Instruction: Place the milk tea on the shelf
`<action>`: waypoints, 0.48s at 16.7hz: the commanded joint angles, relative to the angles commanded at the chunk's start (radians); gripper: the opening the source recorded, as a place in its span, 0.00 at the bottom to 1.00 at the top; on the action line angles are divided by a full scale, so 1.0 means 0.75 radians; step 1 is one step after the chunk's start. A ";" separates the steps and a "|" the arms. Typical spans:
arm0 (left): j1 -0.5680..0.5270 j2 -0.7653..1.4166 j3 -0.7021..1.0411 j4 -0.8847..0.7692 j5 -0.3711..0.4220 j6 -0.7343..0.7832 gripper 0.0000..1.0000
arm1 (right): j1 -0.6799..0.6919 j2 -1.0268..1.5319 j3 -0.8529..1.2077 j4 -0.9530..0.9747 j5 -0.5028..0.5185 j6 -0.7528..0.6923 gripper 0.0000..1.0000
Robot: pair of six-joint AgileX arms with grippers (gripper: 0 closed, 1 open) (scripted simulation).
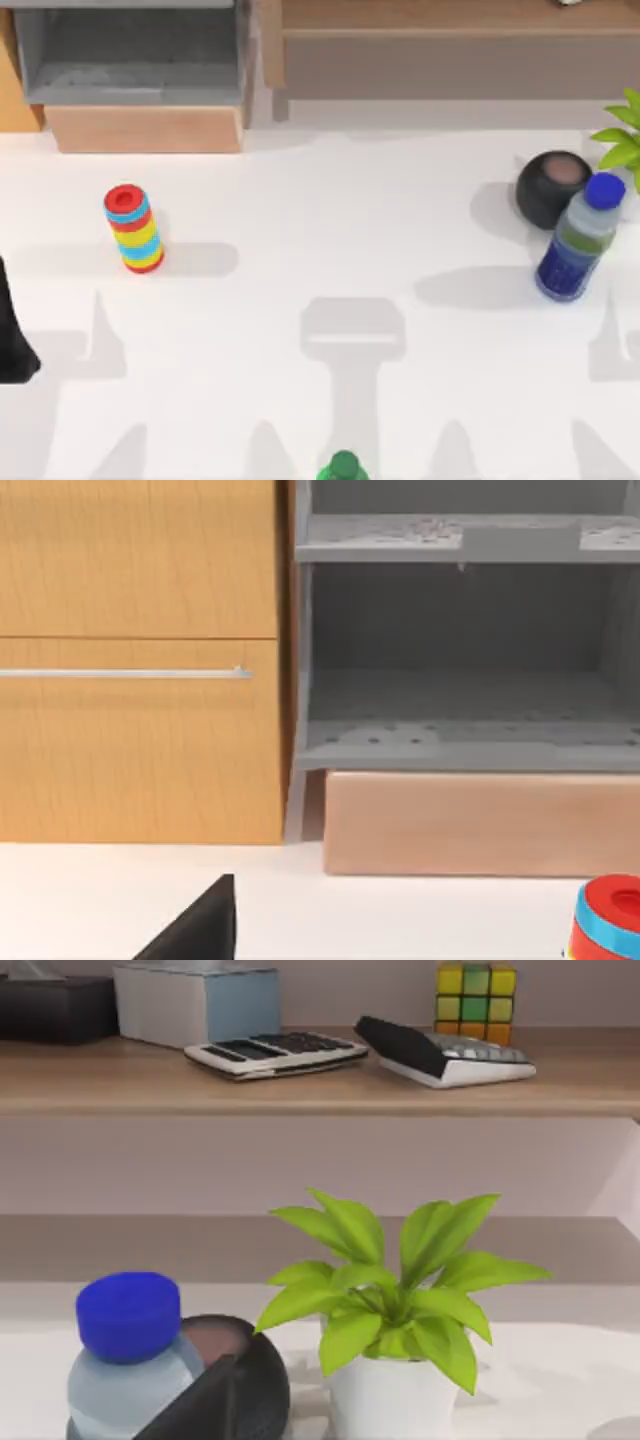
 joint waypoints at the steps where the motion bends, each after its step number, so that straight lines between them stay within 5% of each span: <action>1: 0.000 0.000 0.000 0.000 0.000 0.000 1.00 | 0.000 0.000 0.000 0.000 0.000 0.000 1.00; 8: 0.000 0.000 0.000 0.000 0.000 0.000 1.00 | -0.155 0.286 0.163 0.256 -0.225 -0.038 1.00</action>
